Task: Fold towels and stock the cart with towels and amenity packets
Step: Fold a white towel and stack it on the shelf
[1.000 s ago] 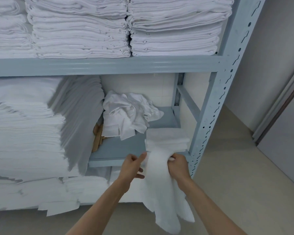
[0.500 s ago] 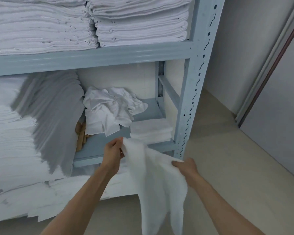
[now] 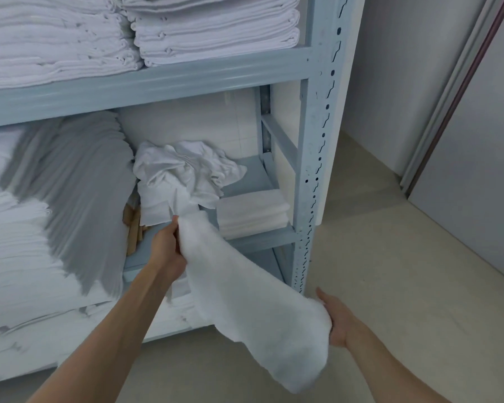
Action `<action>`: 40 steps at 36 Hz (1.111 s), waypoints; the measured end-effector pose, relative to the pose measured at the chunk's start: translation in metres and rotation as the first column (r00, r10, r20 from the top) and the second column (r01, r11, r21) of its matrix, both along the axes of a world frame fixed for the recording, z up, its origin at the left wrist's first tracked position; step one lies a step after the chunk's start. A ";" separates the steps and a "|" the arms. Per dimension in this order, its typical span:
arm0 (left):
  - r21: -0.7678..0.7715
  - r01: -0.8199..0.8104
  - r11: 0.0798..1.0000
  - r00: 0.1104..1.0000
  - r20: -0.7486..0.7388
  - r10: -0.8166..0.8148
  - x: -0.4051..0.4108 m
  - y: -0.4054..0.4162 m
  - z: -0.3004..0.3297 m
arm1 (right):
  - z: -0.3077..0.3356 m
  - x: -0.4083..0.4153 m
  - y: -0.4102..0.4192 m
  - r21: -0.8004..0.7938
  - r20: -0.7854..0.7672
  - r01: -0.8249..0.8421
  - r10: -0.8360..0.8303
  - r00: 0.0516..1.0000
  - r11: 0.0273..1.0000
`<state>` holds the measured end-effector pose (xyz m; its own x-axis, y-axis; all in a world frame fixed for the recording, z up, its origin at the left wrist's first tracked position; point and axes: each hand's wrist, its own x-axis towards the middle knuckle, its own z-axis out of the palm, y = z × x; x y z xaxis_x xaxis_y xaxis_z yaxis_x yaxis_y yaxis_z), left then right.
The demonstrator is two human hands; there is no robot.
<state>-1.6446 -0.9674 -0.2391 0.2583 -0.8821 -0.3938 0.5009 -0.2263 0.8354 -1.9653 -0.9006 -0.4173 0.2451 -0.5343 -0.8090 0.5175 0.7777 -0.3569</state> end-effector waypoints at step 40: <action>0.169 -0.197 0.966 0.964 0.213 0.160 0.091 0.000 -0.033 | 0.048 -0.025 -0.061 0.054 -0.239 0.149 -0.132 0.962 0.987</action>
